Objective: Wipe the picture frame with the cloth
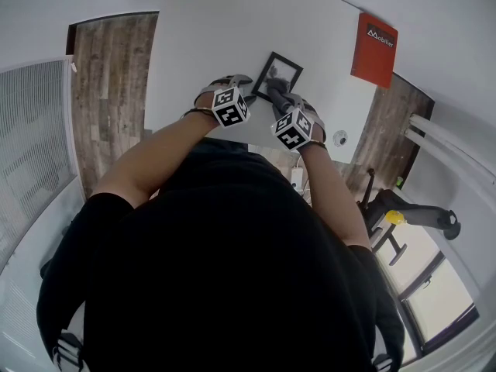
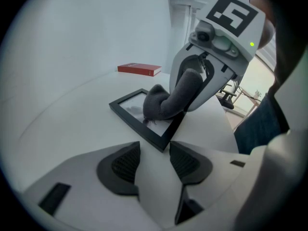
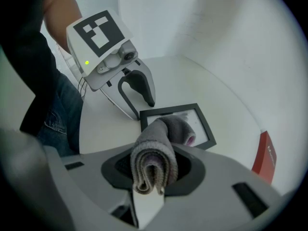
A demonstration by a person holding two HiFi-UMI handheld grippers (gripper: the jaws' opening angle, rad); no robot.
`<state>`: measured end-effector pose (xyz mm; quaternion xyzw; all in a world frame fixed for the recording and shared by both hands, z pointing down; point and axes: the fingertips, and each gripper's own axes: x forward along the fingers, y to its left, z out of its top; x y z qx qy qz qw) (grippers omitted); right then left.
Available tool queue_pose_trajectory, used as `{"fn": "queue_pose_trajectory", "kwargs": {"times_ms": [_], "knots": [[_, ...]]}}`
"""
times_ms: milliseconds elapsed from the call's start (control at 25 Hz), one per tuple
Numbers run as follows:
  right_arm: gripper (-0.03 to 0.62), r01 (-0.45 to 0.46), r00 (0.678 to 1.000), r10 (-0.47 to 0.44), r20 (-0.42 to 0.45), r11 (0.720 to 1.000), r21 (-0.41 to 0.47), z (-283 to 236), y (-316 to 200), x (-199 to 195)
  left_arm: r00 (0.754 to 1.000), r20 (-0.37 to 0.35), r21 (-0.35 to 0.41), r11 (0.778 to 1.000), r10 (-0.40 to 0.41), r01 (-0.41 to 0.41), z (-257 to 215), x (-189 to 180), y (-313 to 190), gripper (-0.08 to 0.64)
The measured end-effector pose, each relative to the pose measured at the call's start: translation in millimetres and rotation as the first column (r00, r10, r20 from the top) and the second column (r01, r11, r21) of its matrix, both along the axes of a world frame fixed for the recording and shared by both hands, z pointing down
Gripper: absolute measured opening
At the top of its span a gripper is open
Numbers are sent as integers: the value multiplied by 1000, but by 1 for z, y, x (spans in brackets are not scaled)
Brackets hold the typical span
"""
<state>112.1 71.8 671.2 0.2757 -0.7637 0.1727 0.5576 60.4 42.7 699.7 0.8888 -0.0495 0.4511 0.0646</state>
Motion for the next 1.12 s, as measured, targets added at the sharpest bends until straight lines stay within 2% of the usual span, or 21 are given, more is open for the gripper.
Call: {"fn": "queue_pose_trajectory", "kwargs": {"times_ms": [240, 600, 840, 1120], "knots": [[111, 29, 1000, -29, -1, 1000, -4, -1, 9, -9, 1000, 4, -1, 1000, 6, -6, -1, 0, 2, 201], [110, 7, 1000, -7, 28, 1000, -9, -1, 7, -10, 1000, 16, -5, 1000, 13, -13, 0, -1, 1, 201], [110, -112, 986, 115, 121, 993, -32, -10, 2, -11, 1000, 14, -2, 1000, 10, -9, 2, -3, 0, 201], [110, -265, 935, 269, 229, 963, -49, -33, 1, 4, 998, 54, -13, 1000, -19, 19, 3, -4, -1, 199]]}}
